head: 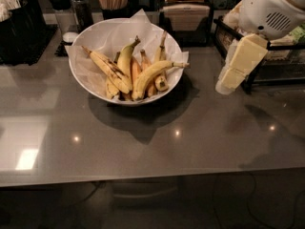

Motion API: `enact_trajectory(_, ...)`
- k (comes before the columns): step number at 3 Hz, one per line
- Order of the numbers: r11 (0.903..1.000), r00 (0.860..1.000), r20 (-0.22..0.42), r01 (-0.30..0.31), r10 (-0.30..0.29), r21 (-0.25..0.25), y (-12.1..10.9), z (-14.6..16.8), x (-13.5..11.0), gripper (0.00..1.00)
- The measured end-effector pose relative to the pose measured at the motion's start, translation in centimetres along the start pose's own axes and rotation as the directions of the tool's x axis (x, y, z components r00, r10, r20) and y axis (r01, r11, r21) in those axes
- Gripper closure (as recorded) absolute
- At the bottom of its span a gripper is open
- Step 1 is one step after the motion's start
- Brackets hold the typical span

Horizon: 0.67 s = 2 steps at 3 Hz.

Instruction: Pick banana from white bowl

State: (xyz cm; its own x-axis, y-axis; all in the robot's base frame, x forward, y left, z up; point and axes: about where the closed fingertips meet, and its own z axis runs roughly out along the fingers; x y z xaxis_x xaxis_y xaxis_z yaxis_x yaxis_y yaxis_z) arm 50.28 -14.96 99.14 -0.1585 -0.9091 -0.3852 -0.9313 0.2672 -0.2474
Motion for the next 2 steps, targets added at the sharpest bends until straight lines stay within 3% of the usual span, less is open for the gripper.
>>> enact_trajectory(1,0.9956,0.993,0.071,-0.092,0.093,-0.018,0.5,2.7,-1.4,0.00)
enact_trajectory(2,0.9843,0.977,0.122,-0.176,0.176,-0.018,-0.9,5.2,-4.0,0.00)
